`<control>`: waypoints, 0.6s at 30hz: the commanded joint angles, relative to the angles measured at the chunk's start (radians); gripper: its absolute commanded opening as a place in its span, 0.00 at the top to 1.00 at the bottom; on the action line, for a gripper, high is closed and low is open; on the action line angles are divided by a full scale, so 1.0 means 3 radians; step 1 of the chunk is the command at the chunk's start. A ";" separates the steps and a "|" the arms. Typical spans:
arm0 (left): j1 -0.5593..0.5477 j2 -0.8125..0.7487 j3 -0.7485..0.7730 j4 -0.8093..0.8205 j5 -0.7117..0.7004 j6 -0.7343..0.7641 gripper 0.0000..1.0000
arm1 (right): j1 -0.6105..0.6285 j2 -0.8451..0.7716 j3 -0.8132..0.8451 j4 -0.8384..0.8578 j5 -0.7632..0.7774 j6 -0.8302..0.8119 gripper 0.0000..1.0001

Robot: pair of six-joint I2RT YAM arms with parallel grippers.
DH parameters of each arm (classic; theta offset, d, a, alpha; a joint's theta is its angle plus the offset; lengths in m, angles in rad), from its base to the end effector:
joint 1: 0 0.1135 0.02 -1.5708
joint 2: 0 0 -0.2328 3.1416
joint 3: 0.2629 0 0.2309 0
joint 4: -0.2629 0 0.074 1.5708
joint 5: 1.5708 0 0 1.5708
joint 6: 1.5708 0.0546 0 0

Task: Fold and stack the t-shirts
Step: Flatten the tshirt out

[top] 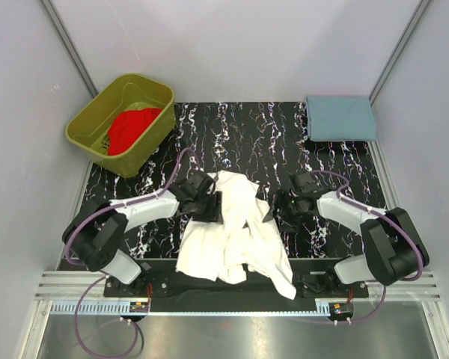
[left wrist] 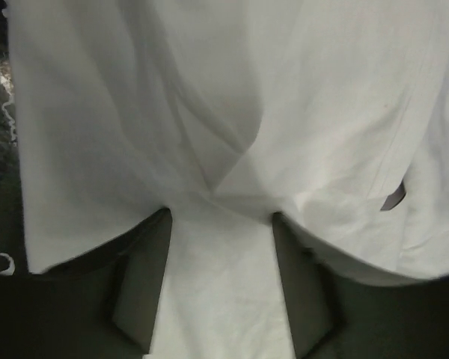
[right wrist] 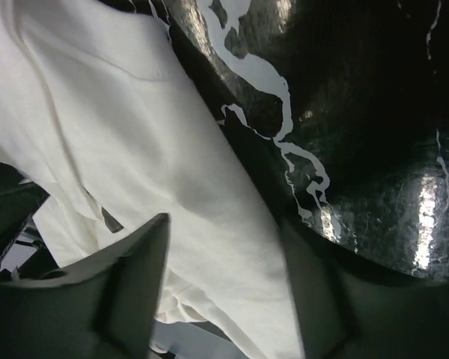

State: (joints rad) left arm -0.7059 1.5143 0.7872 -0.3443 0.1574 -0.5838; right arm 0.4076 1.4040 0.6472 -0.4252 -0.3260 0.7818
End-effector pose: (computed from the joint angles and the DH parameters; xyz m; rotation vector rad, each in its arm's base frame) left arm 0.2034 -0.1846 0.1303 0.2249 2.7650 -0.6000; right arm 0.2064 0.1081 0.1173 0.4496 2.8820 0.7187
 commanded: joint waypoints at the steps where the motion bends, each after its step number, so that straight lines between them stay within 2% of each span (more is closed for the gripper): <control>1: -0.0014 0.0096 0.0147 0.0355 0.0201 -0.0038 0.71 | 0.0027 0.0014 0.0016 0.0328 0.0151 -0.0034 0.39; 3: -0.0014 0.0076 0.0224 0.0304 0.0258 -0.0043 0.92 | 0.0027 -0.0068 0.0062 0.0354 0.0156 -0.0085 0.55; 4: -0.0009 0.0041 0.0376 0.0127 0.0283 -0.0033 1.00 | 0.0027 -0.0139 0.0194 0.0293 0.0222 -0.0181 0.79; 5: -0.0009 0.0005 0.0474 -0.0017 0.0243 -0.0012 1.00 | 0.0027 -0.0160 0.0296 0.0070 0.0288 -0.0243 1.00; 7: 0.0006 -0.0153 0.0846 -0.0546 -0.0047 0.0074 1.00 | 0.0032 -0.0241 0.0744 -0.0299 0.0609 -0.0371 1.00; 9: 0.0021 -0.0327 0.1087 -0.0855 -0.0283 0.0156 1.00 | 0.0032 -0.0430 0.1098 -0.0872 0.0870 -0.0540 1.00; 10: 0.0057 -0.0530 0.1179 -0.1095 -0.0507 0.0172 1.00 | 0.0032 -0.0563 0.1439 -0.1061 0.1201 -0.0566 1.00; 12: 0.0123 -0.0726 0.1389 -0.1270 -0.0703 0.0192 1.00 | 0.0032 -0.0681 0.1743 -0.1532 0.1479 -0.0591 1.00; 15: 0.0358 -0.1018 0.1467 -0.1470 -0.0709 0.0233 1.00 | 0.0032 -0.0870 0.2147 -0.1870 0.1725 -0.0617 1.00; 18: 0.0609 -0.1110 0.1411 -0.1629 -0.0663 0.0294 1.00 | 0.0027 -0.1003 0.2194 -0.1993 0.1731 -0.0607 1.00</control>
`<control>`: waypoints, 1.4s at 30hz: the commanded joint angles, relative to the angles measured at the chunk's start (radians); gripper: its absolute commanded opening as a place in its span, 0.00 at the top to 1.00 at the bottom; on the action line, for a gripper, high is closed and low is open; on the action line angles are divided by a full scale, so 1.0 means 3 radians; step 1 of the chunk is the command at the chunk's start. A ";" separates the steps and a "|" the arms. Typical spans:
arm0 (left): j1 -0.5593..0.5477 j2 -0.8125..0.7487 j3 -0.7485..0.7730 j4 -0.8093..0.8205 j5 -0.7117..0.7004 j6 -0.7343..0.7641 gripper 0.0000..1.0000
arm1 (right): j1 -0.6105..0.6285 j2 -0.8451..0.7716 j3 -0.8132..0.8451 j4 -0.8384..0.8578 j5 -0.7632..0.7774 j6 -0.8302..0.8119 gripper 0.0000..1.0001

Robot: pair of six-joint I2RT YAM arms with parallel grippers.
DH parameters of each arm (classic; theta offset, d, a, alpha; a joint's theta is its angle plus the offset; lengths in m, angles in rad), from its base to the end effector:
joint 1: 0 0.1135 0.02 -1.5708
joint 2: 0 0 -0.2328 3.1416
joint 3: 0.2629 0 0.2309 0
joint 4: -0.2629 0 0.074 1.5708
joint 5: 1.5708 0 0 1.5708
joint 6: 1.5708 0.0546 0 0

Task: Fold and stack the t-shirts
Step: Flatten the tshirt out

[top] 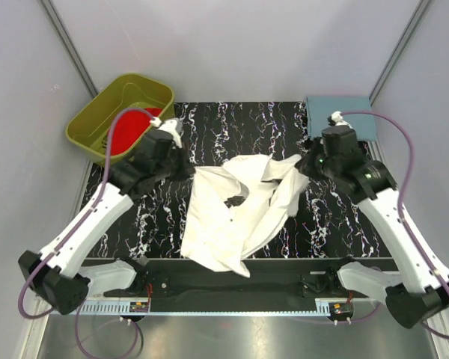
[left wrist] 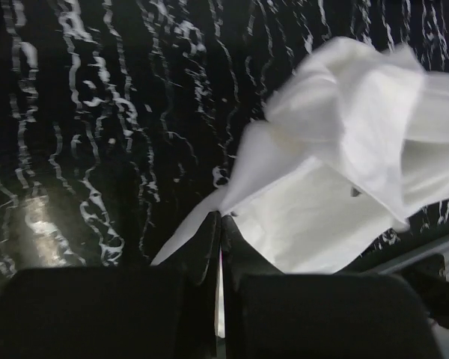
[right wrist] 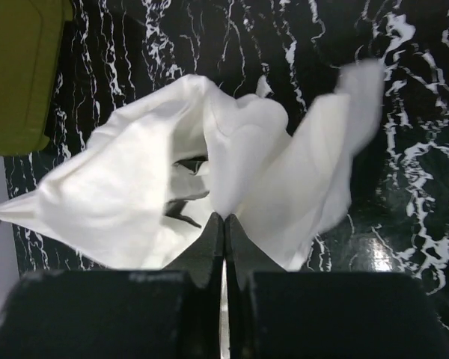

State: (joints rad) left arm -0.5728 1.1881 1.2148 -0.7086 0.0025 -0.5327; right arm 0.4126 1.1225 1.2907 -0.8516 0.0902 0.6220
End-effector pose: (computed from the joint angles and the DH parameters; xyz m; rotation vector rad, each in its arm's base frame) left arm 0.2135 -0.1379 0.3143 0.0479 2.3210 -0.5829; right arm 0.2112 0.0871 0.3387 0.2882 2.2724 0.4485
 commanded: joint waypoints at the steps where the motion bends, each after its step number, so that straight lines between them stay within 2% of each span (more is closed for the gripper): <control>1: 0.0262 -0.0094 -0.0035 -0.0460 -0.0156 0.0129 1.00 | 0.0016 -0.0101 0.0049 -0.0622 0.0344 -0.0089 1.00; 7: 0.0385 -0.0401 0.0117 -0.0721 -0.0524 0.0191 1.00 | 0.0016 -0.0177 0.0233 -0.0985 0.0655 -0.0110 1.00; 10: 0.0406 -0.0402 0.0240 -0.0783 -0.0596 0.0247 1.00 | 0.0016 -0.0239 0.0081 -0.1032 0.0615 -0.0023 1.00; 12: 0.0406 -0.0336 0.0185 -0.0717 -0.0434 0.0242 1.00 | 0.0016 -0.0280 -0.0336 -0.0986 0.0482 0.0048 1.00; 15: 0.0401 -0.0264 -0.0239 -0.0248 0.0413 0.0074 1.00 | 0.0016 -0.0316 -0.0935 -0.0777 0.0064 0.0207 0.99; 16: 0.0401 -0.0248 -0.0412 -0.0124 0.0533 0.0007 1.00 | 0.0016 -0.0280 -0.1014 -0.0736 0.0017 0.0273 0.99; 18: 0.0401 -0.0253 -0.0908 0.0080 0.0717 -0.0202 1.00 | 0.0010 -0.0244 -0.1091 -0.0628 -0.0014 0.0350 0.91; 21: 0.0309 -0.0304 -0.1451 0.0372 0.0805 -0.0346 1.00 | 0.0011 -0.0147 -0.0944 -0.0567 -0.0014 0.0402 0.52; 22: 0.0278 -0.0314 -0.1538 0.0388 0.0800 -0.0361 1.00 | 0.0010 -0.0081 -0.0887 -0.0521 -0.0025 0.0412 0.49; 24: 0.0202 -0.0381 -0.1748 0.0439 0.0749 -0.0418 1.00 | 0.0011 -0.0004 -0.0755 -0.0394 -0.0126 0.0407 0.48; 28: 0.0028 -0.0463 -0.1820 0.0342 0.0442 -0.0484 1.00 | 0.0138 0.0445 -0.0698 0.0245 -0.0495 0.0498 0.50; 30: 0.0028 -0.0493 -0.1886 0.0352 0.0422 -0.0505 1.00 | 0.0321 0.0781 -0.0596 0.0394 -0.0439 0.0534 0.50; 31: 0.0028 -0.0504 -0.1907 0.0352 0.0411 -0.0505 1.00 | 0.0540 0.0890 -0.0540 0.0567 -0.0403 0.0428 0.50; 35: 0.0028 -0.0626 -0.2009 0.0373 0.0314 -0.0566 1.00 | 0.0869 0.1411 -0.0259 0.0860 -0.0214 -0.0033 0.50; 38: 0.0038 -0.0611 -0.2014 0.0424 0.0344 -0.0597 1.00 | 0.0870 0.1810 0.0089 0.0508 -0.0178 0.0323 0.51; 39: 0.0038 -0.0596 -0.2014 0.0454 0.0395 -0.0602 1.00 | 0.0870 0.1948 0.0171 0.0315 -0.0122 0.0765 0.50; 41: 0.0043 -0.0555 -0.2035 0.0511 0.0441 -0.0602 1.00 | 0.0859 0.2061 0.0182 0.0196 -0.0157 0.1207 0.48; 42: 0.0038 -0.0545 -0.2040 0.0557 0.0472 -0.0602 1.00 | 0.0864 0.2128 0.0141 0.0236 -0.0401 0.1508 0.47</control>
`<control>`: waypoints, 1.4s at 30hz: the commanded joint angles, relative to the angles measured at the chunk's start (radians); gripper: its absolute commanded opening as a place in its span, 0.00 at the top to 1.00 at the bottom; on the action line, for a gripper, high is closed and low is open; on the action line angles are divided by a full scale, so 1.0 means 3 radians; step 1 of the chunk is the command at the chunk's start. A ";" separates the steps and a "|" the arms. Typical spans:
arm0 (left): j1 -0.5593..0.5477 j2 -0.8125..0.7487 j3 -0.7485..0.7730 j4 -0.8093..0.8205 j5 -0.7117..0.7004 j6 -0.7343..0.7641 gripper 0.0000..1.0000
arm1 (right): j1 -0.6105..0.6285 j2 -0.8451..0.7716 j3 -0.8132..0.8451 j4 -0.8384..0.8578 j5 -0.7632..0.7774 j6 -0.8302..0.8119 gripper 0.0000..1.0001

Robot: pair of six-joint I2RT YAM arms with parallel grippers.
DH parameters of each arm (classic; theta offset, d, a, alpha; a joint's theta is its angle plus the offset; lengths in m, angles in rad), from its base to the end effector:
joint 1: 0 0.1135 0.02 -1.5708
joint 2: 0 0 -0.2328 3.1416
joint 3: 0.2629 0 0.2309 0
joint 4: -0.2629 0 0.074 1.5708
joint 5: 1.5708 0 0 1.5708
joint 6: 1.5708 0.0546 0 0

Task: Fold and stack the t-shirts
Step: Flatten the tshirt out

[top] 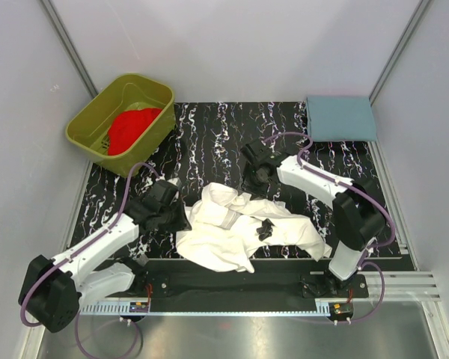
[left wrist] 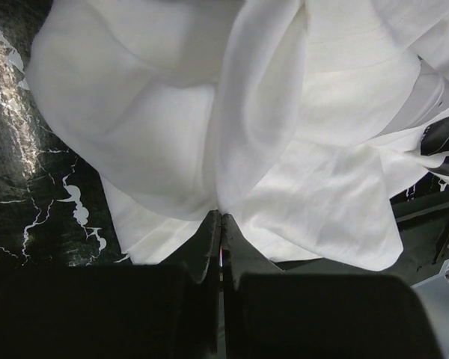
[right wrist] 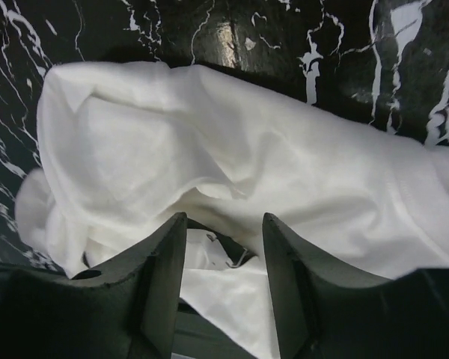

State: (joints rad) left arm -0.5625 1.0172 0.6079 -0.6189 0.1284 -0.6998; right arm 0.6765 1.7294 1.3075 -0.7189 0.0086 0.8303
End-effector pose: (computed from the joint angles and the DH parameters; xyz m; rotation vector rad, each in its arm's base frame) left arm 0.1589 -0.1084 0.1681 -0.1379 2.7146 -0.5871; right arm 0.2641 0.2115 0.1899 0.2172 2.7851 0.4086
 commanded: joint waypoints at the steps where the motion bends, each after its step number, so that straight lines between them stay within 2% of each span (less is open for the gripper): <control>1: 0.0009 0.0040 -0.0022 0.0278 0.0068 -0.0045 1.00 | -0.0016 0.0115 0.0029 -0.0024 -0.0237 0.0943 0.48; 4: 0.0009 0.0071 -0.0022 0.0304 0.0094 -0.0014 1.00 | -0.0005 0.0070 -0.0226 0.0335 -0.0336 0.1317 0.49; 7: 0.0009 0.0056 -0.0022 0.0294 0.0089 0.0011 1.00 | 0.0000 0.0059 -0.0201 0.0310 -0.0177 0.1232 0.50; 9: 0.0009 0.0035 -0.0022 0.0294 0.0083 0.0016 1.00 | 0.0020 -0.0017 -0.0308 0.0671 -0.0162 0.0794 0.50; 13: 0.0024 0.0045 -0.0001 0.0304 0.0099 0.0037 1.00 | 0.0025 -0.0196 -0.0671 0.1091 -0.0054 0.0337 0.52; 17: 0.0034 0.0071 0.0004 0.0319 0.0124 0.0037 1.00 | 0.0020 -0.0273 -0.1034 0.1592 -0.0298 -0.0052 0.55; 22: 0.0044 0.0066 0.0055 0.0268 0.0114 0.0052 1.00 | 0.0025 -0.0370 -0.1178 0.1782 -0.0233 -0.0486 0.55; 27: 0.0055 0.0076 0.0080 0.0253 0.0104 0.0057 1.00 | 0.0020 -0.0294 -0.1219 0.2119 -0.0432 -0.0962 0.53; 31: 0.0055 0.0127 0.0116 0.0253 0.0109 0.0062 1.00 | 0.0015 -0.0309 -0.1321 0.2360 -0.0540 -0.1080 0.54; 33: 0.0055 0.0148 0.0136 0.0253 0.0109 0.0068 1.00 | 0.0020 -0.0243 -0.1280 0.2350 -0.0576 -0.1116 0.58; 36: 0.0060 0.0209 0.0198 0.0243 0.0109 0.0093 1.00 | 0.0020 -0.0293 -0.1255 0.2279 -0.0504 -0.1126 0.84; 37: 0.0065 0.0234 0.0218 0.0238 0.0094 0.0113 1.00 | 0.0015 -0.0344 -0.1250 0.2213 -0.0443 -0.1131 1.00; 38: 0.0075 0.0250 0.0244 0.0207 0.0058 0.0119 1.00 | 0.0020 -0.0486 -0.1163 0.2086 -0.0220 -0.1141 1.00; 40: 0.0095 0.0306 0.0412 0.0171 0.0002 0.0149 1.00 | 0.0020 -0.0666 -0.0974 0.1422 0.0143 -0.1147 1.00; 41: 0.0126 0.0337 0.0524 0.0121 -0.0059 0.0165 1.00 | 0.0020 -0.0839 -0.0685 0.0817 0.0606 -0.1111 1.00; 42: 0.0141 0.0377 0.0637 0.0085 -0.0090 0.0185 1.00 | 0.0020 -0.0912 -0.0505 0.0442 0.0899 -0.1035 1.00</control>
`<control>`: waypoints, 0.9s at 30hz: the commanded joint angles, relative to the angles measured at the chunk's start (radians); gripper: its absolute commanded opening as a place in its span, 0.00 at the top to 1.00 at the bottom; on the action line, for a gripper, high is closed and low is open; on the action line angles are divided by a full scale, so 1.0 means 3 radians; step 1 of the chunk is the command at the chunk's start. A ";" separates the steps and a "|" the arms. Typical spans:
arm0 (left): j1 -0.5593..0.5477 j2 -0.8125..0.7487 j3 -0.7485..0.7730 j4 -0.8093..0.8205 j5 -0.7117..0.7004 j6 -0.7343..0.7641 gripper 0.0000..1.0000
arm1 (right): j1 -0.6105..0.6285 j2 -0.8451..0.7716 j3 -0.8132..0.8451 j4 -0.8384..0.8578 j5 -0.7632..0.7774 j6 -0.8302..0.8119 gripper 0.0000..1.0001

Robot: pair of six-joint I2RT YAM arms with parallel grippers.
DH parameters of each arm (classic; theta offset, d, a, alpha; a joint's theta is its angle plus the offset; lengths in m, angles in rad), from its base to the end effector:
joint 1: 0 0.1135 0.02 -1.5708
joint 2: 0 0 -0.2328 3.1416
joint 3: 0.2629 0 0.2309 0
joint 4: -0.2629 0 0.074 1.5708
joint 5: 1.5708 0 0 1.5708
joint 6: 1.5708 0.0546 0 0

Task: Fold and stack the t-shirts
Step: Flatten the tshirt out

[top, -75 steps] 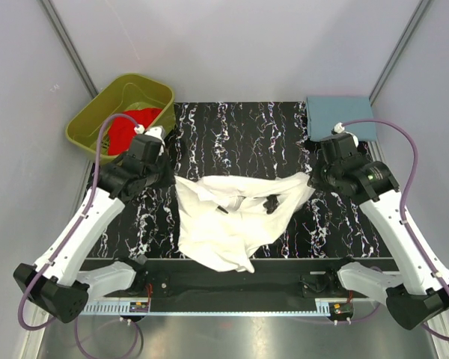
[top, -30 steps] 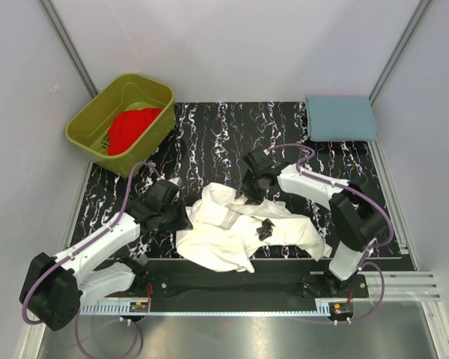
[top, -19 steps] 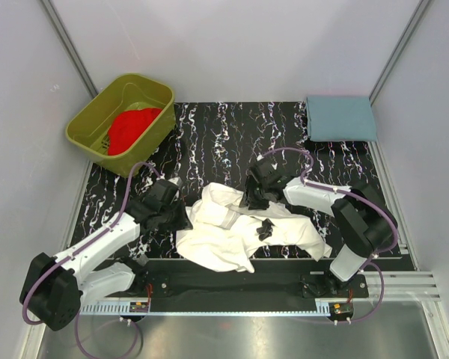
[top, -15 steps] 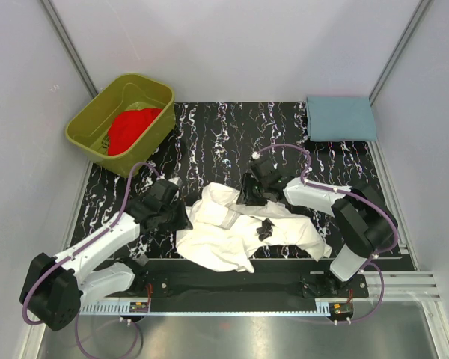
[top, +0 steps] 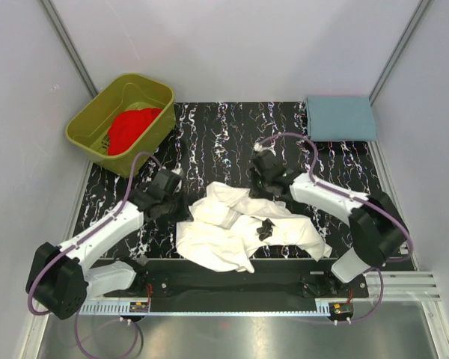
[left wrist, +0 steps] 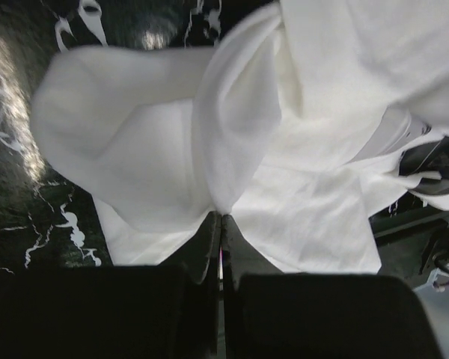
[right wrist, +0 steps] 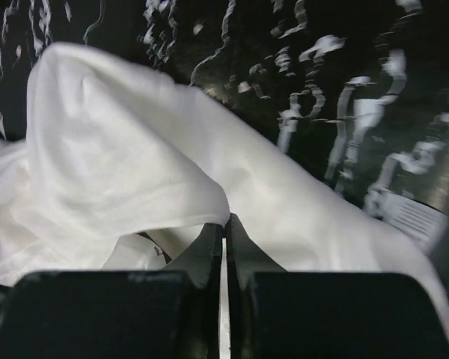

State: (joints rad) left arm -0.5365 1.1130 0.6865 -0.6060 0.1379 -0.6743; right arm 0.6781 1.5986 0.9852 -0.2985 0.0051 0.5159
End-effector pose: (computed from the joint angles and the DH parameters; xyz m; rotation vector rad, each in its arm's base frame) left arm 0.1772 -0.1141 0.1748 -0.1354 2.7142 -0.5808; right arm 0.2510 0.2018 0.1652 -0.2045 2.5432 0.4850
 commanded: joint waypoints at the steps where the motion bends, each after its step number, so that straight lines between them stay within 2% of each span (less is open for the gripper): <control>1: 0.0065 0.0160 0.0659 0.0011 -0.0148 0.0151 1.00 | 0.0015 -0.0517 0.0992 -0.1353 0.1222 0.0135 1.00; 2: 0.0070 0.0217 0.0804 -0.0060 -0.0209 0.0181 1.00 | 0.0010 -0.0557 0.1198 -0.2101 0.1701 0.0359 1.00; 5: 0.0076 0.0462 0.1290 -0.0168 -0.0275 0.0294 1.00 | 0.0010 -0.0649 0.1721 -0.2923 0.2002 0.0529 1.00; 8: 0.0152 0.0733 0.1566 -0.0174 -0.0256 0.0381 1.00 | 0.0005 -0.0747 0.1926 -0.3258 0.1911 0.0581 1.00; 13: 0.0438 0.1320 0.1894 0.0066 0.0245 0.0519 0.98 | 0.0005 -0.0941 0.2232 -0.3412 0.1818 0.0571 1.00; 14: 0.0454 0.1408 0.1975 0.0087 0.0423 0.0555 0.93 | 0.0005 -0.0972 0.2299 -0.3448 0.1834 0.0551 1.00; 15: 0.0454 0.1505 0.2219 0.0067 0.0470 0.0666 0.71 | 0.0005 -0.0967 0.2366 -0.3469 0.1849 0.0535 1.00; 16: 0.0449 0.1693 0.2374 -0.0176 0.0451 0.0723 0.58 | 0.0000 -0.0932 0.2493 -0.3494 0.1895 0.0500 1.00; 18: 0.0393 0.1807 0.2741 -0.0479 0.0155 0.0952 0.39 | -0.0015 -0.0880 0.2571 -0.3510 0.1911 0.0443 1.00; 19: 0.0261 0.1762 0.2769 -0.0683 -0.0286 0.1035 0.37 | -0.0031 -0.0824 0.2606 -0.3500 0.1880 0.0392 1.00; 21: 0.0087 0.1599 0.2703 -0.0777 -0.0698 0.1208 0.36 | -0.0046 -0.0788 0.2586 -0.3474 0.1875 0.0382 1.00; 23: -0.0174 0.1236 0.2341 -0.0752 -0.0853 0.1225 0.46 | -0.0133 -0.0813 0.2444 -0.3317 0.1809 0.0361 1.00; 24: -0.0256 0.0977 0.2193 -0.0711 -0.0838 0.1154 0.50 | -0.0204 -0.0839 0.2377 -0.3219 0.1737 0.0341 1.00; 25: -0.0393 0.0847 0.1806 -0.0569 -0.0787 0.1103 0.55 | -0.0296 -0.0859 0.2250 -0.3097 0.1489 0.0305 1.00; 27: -0.0471 0.0490 0.1401 -0.0339 -0.0481 0.0848 0.56 | -0.0603 -0.0855 0.2187 -0.2713 0.1130 0.0116 1.00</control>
State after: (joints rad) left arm -0.6411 1.4220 1.2510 -0.7437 -0.0185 -0.3748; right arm 0.5835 1.3437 1.6680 -1.2579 0.4564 0.6121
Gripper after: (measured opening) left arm 0.442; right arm 0.017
